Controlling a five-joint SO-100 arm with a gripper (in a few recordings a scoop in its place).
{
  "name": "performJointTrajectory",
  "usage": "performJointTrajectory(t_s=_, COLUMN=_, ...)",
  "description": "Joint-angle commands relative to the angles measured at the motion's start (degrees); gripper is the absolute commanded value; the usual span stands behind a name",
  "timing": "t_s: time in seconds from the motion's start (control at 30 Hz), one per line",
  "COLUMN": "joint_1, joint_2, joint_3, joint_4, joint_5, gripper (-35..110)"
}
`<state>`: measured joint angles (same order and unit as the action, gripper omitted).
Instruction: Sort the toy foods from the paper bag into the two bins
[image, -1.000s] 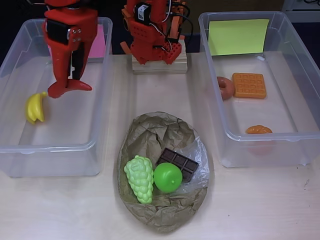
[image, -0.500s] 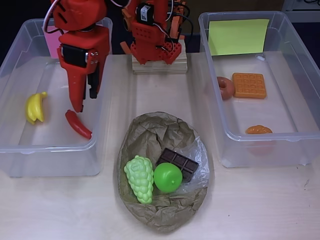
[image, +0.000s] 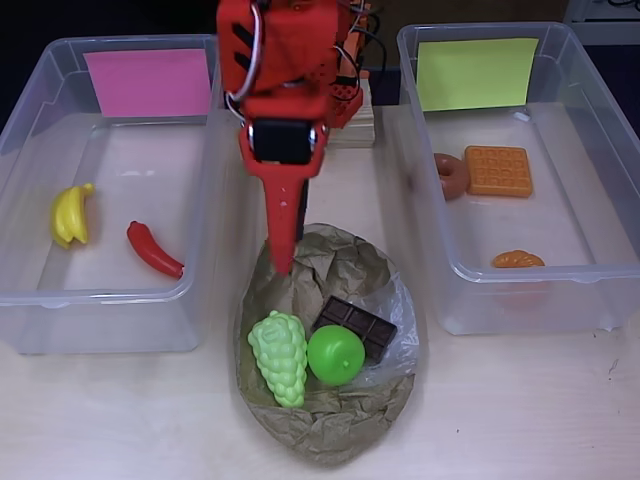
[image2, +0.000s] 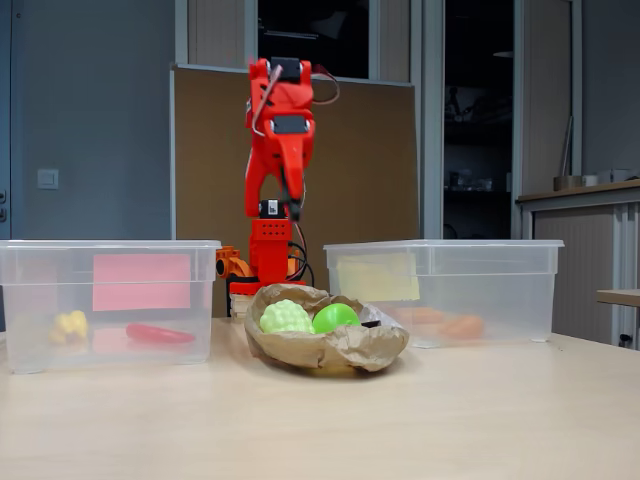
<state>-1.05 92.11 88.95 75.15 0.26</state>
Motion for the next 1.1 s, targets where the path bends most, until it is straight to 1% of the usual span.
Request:
performJointTrajectory(t_s=0.0, joint_1=-2.29, joint_2=-5.01, joint_3=1.23, joint_4=-2.46, joint_5=0.35, gripper=31)
performJointTrajectory(t_s=0.23, joint_1=-3.69, joint_2=-16.26, joint_3=2.64, joint_4=-13.01, joint_5=-7.38, gripper=33)
performJointTrajectory(t_s=0.47, joint_1=-3.96, joint_2=-20.74, joint_3=2.90, joint_4=-16.44, joint_5=-13.10, gripper=34)
performJointTrajectory(t_s=0.77, joint_1=-7.03, joint_2=-23.47, joint_3=3.08, joint_4=-21.18, joint_5=-17.05, gripper=33)
performJointTrajectory(t_s=0.9, joint_1=-7.65, joint_2=-24.52, joint_3=3.52, joint_4=-23.73, joint_5=-17.93, gripper=31)
performJointTrajectory(t_s=1.07, joint_1=-7.65, joint_2=-26.02, joint_3=3.16, joint_4=-25.84, joint_5=-16.26, gripper=21)
